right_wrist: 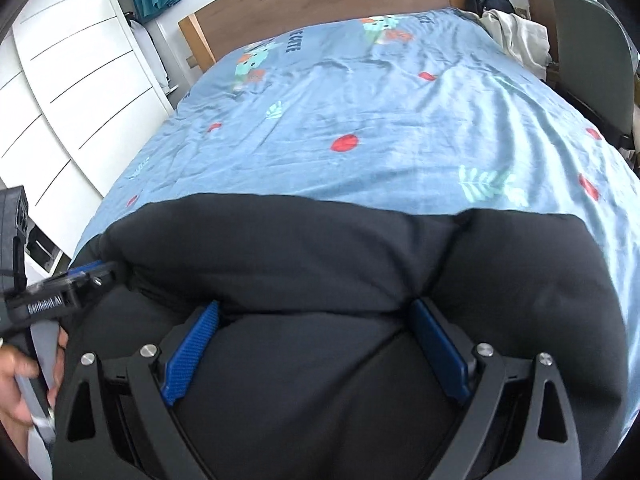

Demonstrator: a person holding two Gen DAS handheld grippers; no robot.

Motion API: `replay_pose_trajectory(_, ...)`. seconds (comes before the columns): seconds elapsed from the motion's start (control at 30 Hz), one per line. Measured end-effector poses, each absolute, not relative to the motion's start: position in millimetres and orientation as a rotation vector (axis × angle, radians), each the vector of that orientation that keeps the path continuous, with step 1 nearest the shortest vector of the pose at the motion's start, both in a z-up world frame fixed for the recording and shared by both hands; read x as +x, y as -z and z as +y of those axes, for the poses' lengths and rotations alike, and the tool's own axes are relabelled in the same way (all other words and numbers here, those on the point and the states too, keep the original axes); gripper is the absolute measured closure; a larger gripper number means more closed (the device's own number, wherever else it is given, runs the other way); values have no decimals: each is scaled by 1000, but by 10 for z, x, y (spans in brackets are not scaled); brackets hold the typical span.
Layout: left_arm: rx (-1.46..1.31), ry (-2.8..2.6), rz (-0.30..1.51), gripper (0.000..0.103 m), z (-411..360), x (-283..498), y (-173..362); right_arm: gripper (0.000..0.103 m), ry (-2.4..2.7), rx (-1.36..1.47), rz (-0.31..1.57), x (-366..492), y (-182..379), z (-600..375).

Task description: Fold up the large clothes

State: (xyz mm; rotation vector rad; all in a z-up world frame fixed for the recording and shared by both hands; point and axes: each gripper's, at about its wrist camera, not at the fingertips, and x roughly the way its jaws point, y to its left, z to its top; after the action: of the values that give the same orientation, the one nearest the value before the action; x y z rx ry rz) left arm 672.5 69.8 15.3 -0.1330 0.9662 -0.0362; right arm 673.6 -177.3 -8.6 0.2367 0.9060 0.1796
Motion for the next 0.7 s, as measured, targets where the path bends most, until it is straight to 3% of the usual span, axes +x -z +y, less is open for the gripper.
replay_pose_trajectory(0.2,-172,-146,1000,5,1395,6517,-206,8,-4,257,946,6531,121,-2411)
replay_pose_trajectory(0.47,-192,-93,914,5,1584,5968,-517,8,50,225,869,6017,-306,-2685)
replay_pose_trajectory(0.7,-219,-99,992,5,1646,5927,-192,8,-70,173,887,5754,-270,-2354)
